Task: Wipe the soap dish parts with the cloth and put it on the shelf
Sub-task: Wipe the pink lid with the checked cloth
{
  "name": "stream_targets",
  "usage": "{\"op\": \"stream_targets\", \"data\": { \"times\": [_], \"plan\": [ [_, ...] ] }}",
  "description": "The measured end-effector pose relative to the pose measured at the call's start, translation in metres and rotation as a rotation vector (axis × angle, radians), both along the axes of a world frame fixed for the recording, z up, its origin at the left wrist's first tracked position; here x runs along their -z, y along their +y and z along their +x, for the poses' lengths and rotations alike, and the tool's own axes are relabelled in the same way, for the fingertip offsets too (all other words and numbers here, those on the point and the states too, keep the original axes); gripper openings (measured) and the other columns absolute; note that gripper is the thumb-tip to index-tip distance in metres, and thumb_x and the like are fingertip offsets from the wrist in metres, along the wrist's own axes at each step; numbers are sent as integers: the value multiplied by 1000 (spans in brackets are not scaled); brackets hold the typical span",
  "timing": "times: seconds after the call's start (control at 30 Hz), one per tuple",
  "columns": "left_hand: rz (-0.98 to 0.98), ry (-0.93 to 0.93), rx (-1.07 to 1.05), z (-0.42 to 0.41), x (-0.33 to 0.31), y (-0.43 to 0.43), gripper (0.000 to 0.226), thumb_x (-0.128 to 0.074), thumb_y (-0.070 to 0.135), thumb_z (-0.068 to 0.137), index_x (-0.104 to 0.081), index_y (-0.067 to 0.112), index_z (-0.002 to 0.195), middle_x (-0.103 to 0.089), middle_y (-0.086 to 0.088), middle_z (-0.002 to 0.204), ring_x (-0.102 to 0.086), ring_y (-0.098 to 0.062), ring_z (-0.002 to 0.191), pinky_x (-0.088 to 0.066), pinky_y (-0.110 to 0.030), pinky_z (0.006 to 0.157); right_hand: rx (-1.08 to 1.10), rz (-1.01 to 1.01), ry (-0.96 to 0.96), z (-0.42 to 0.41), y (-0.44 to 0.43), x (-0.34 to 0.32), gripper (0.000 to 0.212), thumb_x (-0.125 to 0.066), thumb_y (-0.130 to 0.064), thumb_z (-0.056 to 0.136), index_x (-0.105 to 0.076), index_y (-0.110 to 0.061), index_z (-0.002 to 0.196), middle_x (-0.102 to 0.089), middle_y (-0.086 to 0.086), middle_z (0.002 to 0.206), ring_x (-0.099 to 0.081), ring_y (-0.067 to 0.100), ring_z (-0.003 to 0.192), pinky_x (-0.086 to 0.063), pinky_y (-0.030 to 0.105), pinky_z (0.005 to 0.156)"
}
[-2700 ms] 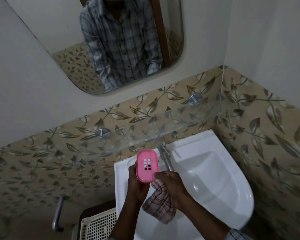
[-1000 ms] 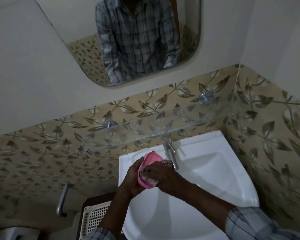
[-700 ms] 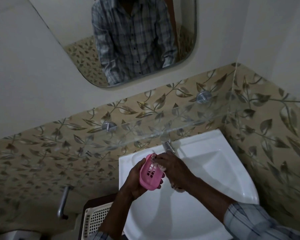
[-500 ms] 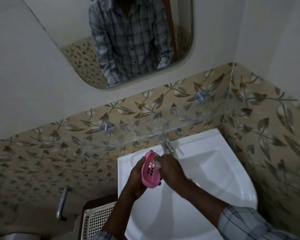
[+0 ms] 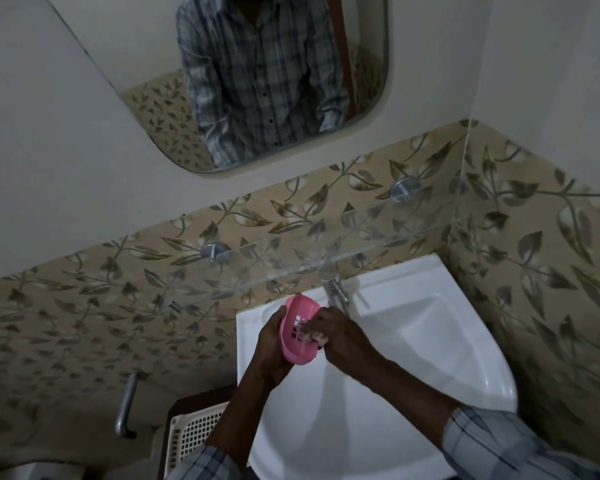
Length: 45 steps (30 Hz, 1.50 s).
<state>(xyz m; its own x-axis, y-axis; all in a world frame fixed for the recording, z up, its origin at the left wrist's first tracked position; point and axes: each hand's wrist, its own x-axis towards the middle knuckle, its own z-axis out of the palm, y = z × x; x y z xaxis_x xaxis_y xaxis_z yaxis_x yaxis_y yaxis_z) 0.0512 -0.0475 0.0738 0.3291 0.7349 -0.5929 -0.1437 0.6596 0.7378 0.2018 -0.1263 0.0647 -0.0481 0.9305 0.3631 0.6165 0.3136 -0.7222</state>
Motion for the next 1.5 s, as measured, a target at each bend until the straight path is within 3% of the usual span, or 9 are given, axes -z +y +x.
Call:
{"op": "stream_targets", "data": {
  "times": [0.23, 0.33, 0.43, 0.6, 1.07, 1.23, 1.33, 1.4, 1.5],
  "plan": [
    [78, 42, 23, 4, 0, 10, 49, -40, 36, 103, -55, 2, 135, -66, -26, 118, -65, -37, 104, -51, -50, 93, 15, -60, 128, -4, 9, 3, 40, -54, 14, 75, -74, -6, 104, -73, 13, 104, -65, 22, 97, -55, 37, 89],
    [39, 41, 82, 1, -3, 10, 51, -41, 39, 102, -52, 4, 137, -62, -28, 122, -62, -39, 103, -53, -51, 87, -264, 46, -220, 10, 10, -6, 40, -57, 12, 70, -75, -7, 101, -73, 11, 102, -63, 30, 87, -52, 33, 74],
    [-11, -27, 168, -4, -1, 6, 59, -49, 43, 93, -52, 3, 137, -60, -28, 119, -62, -39, 95, -53, -49, 78, -145, 109, -456, 37, 27, -7, 33, -63, 6, 69, -76, -10, 95, -72, 7, 94, -59, 31, 77, -52, 40, 66],
    [2, -68, 168, -11, 6, 11, 61, -53, 44, 91, -51, 9, 142, -60, -26, 124, -65, -36, 99, -55, -47, 79, -368, 141, -465, 14, 13, 3, 34, -55, 0, 75, -74, -15, 98, -72, 3, 98, -58, 26, 87, -47, 33, 75],
    [2, -98, 185, -20, 11, 13, 55, -45, 43, 96, -49, 16, 143, -54, -28, 132, -59, -39, 106, -52, -50, 86, -275, 205, -448, 0, 7, 14, 38, -64, 3, 70, -72, -17, 101, -71, 0, 102, -61, 24, 86, -49, 33, 71],
    [22, -105, 136, -21, 15, 9, 57, -45, 42, 96, -46, 11, 144, -59, -27, 129, -62, -39, 104, -54, -50, 84, -118, -22, -217, 11, 21, 16, 39, -56, 9, 79, -74, -14, 105, -67, 10, 108, -59, 29, 92, -54, 41, 74],
    [16, -169, 67, -32, 16, 11, 66, -46, 48, 94, -46, 5, 144, -63, -28, 122, -65, -37, 101, -57, -47, 83, -35, -334, 272, 9, 17, 6, 31, -58, -14, 86, -64, -40, 102, -61, 8, 113, -60, 21, 99, -53, 30, 82],
    [8, -233, 73, -38, 14, 10, 76, -53, 54, 90, -46, -1, 142, -62, -32, 119, -67, -38, 95, -58, -45, 80, 291, -361, 480, 26, 21, 6, 31, -75, -20, 77, -57, -28, 101, -67, 4, 103, -65, 18, 88, -53, 25, 76],
    [4, -347, 127, -43, 9, 9, 95, -77, 57, 72, -48, -3, 141, -57, -33, 125, -67, -39, 91, -59, -45, 79, 283, -536, 982, 45, 19, 11, 24, -73, 7, 75, -71, -2, 97, -75, 17, 95, -70, 37, 91, -57, 35, 78]
  ]
}}
